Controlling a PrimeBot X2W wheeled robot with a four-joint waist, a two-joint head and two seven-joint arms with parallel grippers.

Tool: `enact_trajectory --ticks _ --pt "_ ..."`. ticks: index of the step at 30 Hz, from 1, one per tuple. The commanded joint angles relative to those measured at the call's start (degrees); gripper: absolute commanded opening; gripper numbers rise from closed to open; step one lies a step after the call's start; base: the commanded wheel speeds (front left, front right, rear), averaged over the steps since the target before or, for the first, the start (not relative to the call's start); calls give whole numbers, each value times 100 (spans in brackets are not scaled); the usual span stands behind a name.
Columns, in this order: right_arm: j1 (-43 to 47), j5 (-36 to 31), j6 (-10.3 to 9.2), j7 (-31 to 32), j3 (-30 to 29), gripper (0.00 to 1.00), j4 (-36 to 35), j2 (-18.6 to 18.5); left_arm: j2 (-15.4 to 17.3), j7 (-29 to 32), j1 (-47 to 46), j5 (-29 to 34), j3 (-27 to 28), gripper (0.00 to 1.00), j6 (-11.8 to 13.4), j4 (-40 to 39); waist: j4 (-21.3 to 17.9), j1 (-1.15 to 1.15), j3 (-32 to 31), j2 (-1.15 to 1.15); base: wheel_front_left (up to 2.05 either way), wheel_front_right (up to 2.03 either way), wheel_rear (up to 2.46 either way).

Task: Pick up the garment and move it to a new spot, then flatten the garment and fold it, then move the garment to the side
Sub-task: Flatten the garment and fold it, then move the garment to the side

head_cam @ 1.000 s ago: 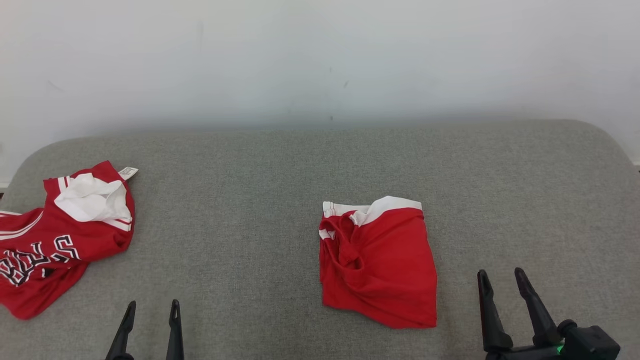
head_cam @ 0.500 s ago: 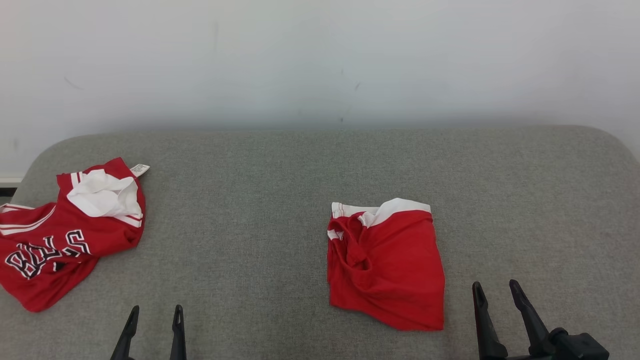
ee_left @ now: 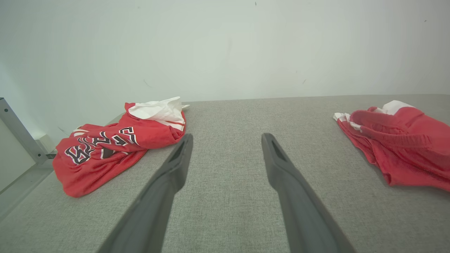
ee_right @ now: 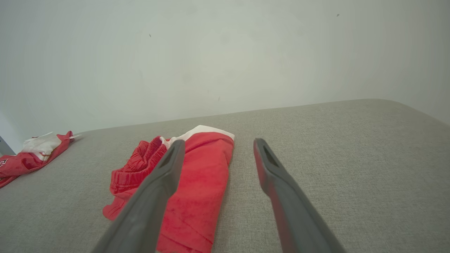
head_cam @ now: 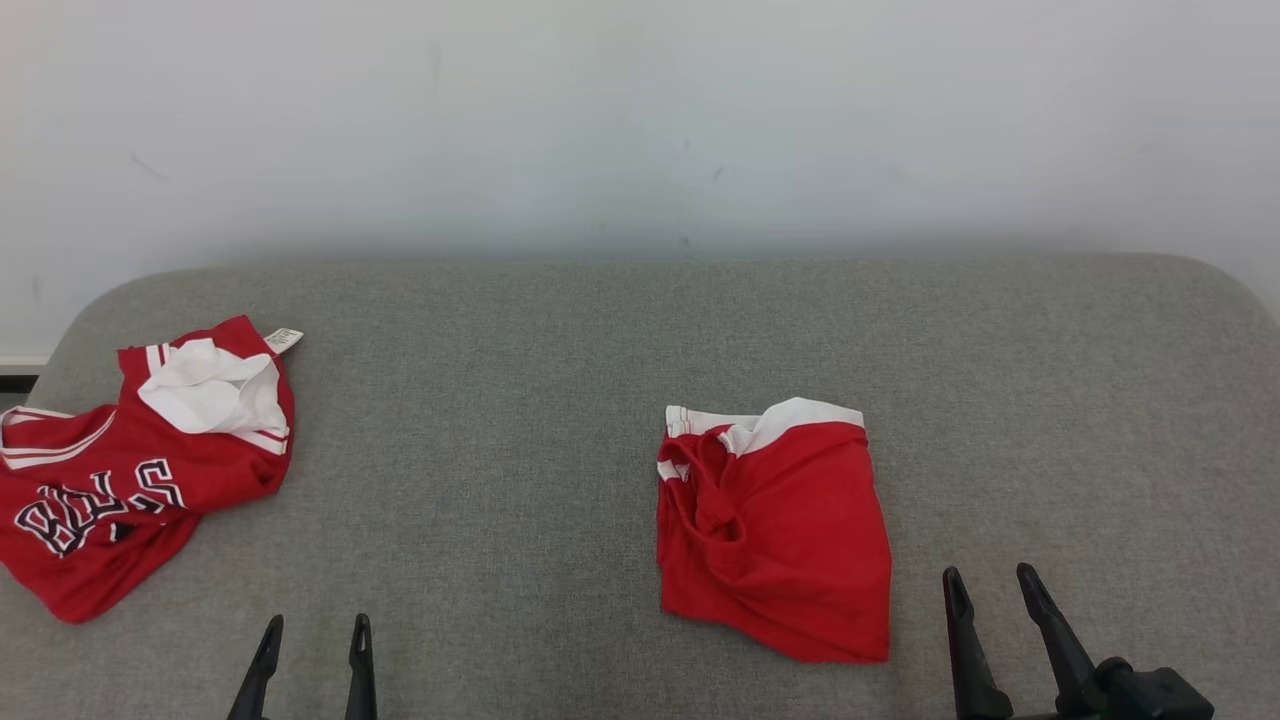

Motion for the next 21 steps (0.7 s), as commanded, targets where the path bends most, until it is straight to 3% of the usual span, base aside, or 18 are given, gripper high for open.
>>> enact_trajectory --ticks 1,13,21 --pt "61 -61 -14 -26 -2 100 17 31 2 -18 65 35 -5 100 -3 -3 4 0 -1 0 0 0 0" --pt "68 -74 -14 -26 20 100 58 24 -1 -18 77 13 -18 100 5 -17 13 0 -12 0 0 0 0" --pt "-470 40 -14 -26 230 100 113 -225 -4 -18 77 -19 -30 100 34 -25 3 0 1 0 0 0 0"
